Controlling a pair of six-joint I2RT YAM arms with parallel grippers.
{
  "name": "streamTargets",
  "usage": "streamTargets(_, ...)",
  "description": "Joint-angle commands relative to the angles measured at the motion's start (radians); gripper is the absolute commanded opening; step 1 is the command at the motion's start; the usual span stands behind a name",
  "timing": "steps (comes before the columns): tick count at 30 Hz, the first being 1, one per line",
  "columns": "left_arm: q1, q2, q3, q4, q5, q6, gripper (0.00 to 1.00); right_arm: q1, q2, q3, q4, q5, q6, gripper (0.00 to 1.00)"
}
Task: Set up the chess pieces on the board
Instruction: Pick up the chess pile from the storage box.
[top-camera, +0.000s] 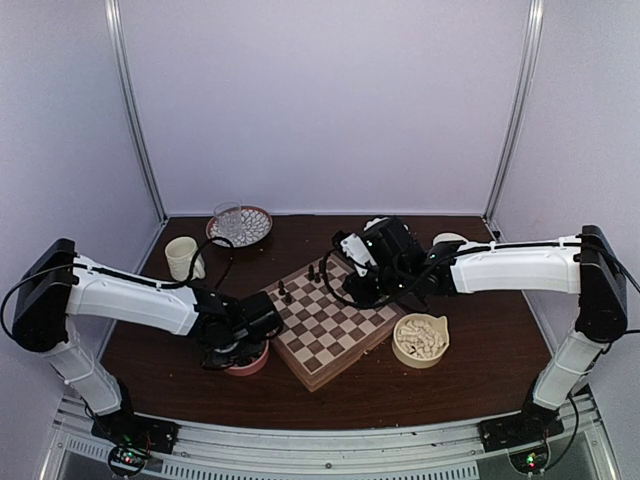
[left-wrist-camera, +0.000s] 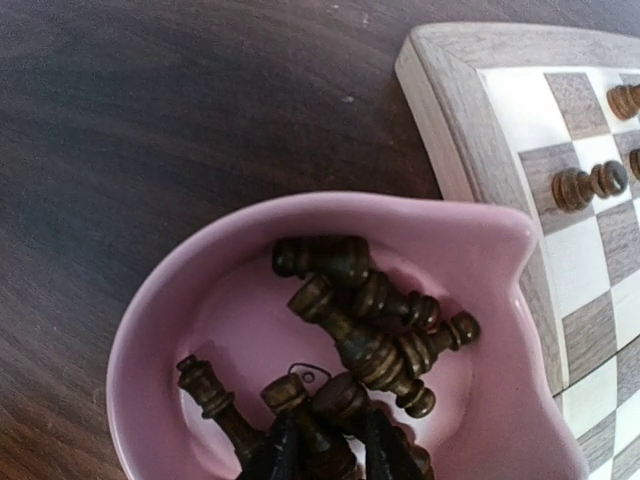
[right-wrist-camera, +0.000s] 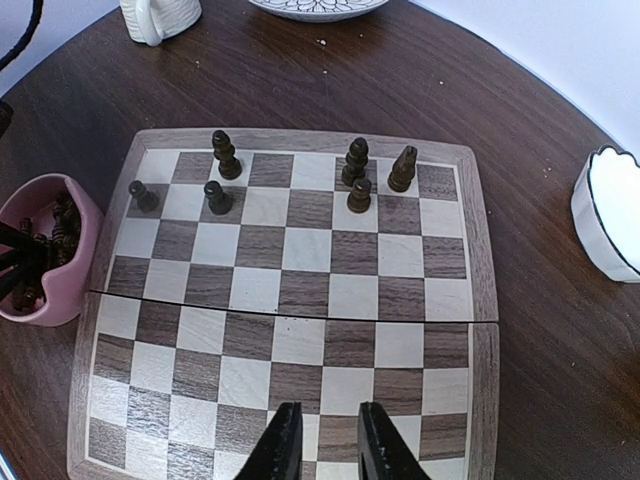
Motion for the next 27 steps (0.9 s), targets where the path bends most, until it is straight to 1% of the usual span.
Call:
streamTargets(1, -0.002, 0.014, -0.065, 0.026, 0.021, -0.071, 0.23, 0.006, -0.021, -0.010, 0.018, 0.007, 0.004, 0.22)
streamTargets(10, 0.002, 0.003, -0.081, 0.031, 0.024, -0.079, 0.19, 0.006, -0.021, -0.010, 0.018, 0.005, 0.005, 0.22)
streamTargets(12, 0.003, -0.015, -0.080, 0.024, 0.021, -0.073, 0.18, 0.007, -0.021, -0.010, 0.018, 0.005, 0.005, 0.22)
streamTargets(15, 0.002, -0.047, -0.079, 0.006, 0.010, -0.068, 0.14, 0.006, -0.021, -0.010, 0.019, 0.006, 0.005, 0.22)
streamTargets(18, 0.002, -0.079, -0.093, 0.004, 0.006, -0.070, 0.13, 0.006, -0.019, -0.009, 0.019, 0.006, 0.005, 0.22)
streamTargets(20, 0.002, -0.105, -0.101, 0.000, -0.001, -0.069, 0.11, 0.006, -0.019, -0.010, 0.019, 0.005, 0.005, 0.22)
streamTargets(23, 0.003, -0.152, -0.089, -0.014, -0.029, -0.027, 0.09, 0.007, -0.016, -0.010, 0.018, 0.005, 0.005, 0.22)
streamTargets(27, 0.002, -0.228, -0.044, -0.079, -0.077, 0.056, 0.09, 0.007, -0.021, -0.010, 0.018, 0.006, 0.004, 0.22)
